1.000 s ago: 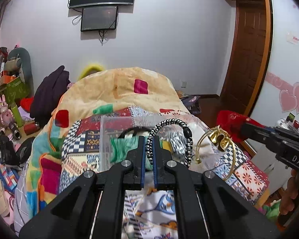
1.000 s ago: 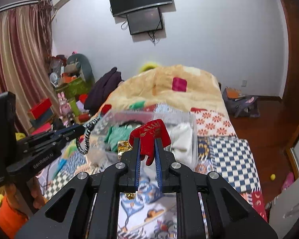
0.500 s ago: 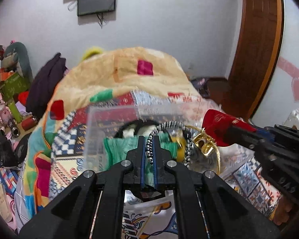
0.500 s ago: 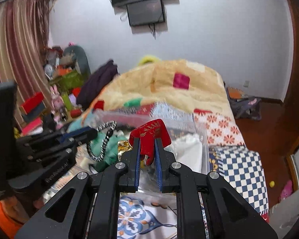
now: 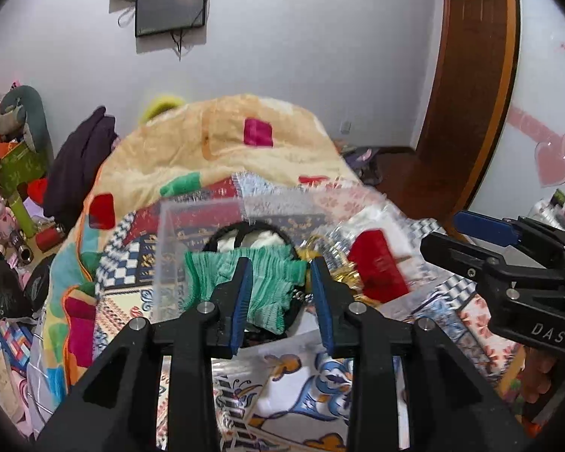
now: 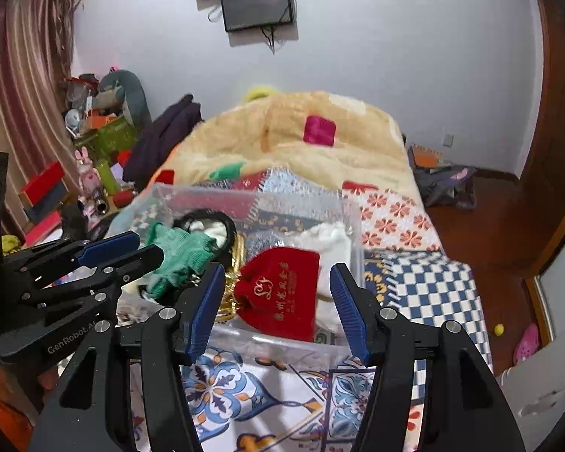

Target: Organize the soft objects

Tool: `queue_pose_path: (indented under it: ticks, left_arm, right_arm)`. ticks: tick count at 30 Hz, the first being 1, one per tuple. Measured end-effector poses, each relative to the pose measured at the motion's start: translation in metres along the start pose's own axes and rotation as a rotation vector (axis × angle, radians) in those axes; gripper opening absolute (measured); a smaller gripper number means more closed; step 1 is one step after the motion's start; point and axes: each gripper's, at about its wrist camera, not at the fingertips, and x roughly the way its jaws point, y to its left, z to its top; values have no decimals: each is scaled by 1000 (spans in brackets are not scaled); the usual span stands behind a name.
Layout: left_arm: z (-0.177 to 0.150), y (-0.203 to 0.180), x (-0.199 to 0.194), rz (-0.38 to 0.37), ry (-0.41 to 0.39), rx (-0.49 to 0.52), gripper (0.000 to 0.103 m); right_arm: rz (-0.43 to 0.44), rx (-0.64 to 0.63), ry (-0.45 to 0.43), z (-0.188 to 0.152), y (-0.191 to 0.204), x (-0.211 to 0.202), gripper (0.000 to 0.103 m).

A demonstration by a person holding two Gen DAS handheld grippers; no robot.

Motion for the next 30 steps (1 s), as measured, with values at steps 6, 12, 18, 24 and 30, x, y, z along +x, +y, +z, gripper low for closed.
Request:
queue_pose_path:
  ticks: [6,12,18,24,30]
  left_arm:
    - [9,-4,-64,-31,-120,-17,38]
    - [9,-12,-119,-47,-219,-19,46]
    - [4,-21,-166,-37,-311,0,67]
    - [-4,-27,-190,-22,-362,3,97]
    - [-10,-31,-200,-21,-376,9,100]
  right_arm:
    - [15,-20,-109,10,12,-50,55]
    - [37,-30,-224,13,24,-106,55]
    - [43,-38,-303,10,34,-142,68]
    - [41,-44,-355,2,41,-156,86]
    - [19,-78,-382,-9,48,-163,102]
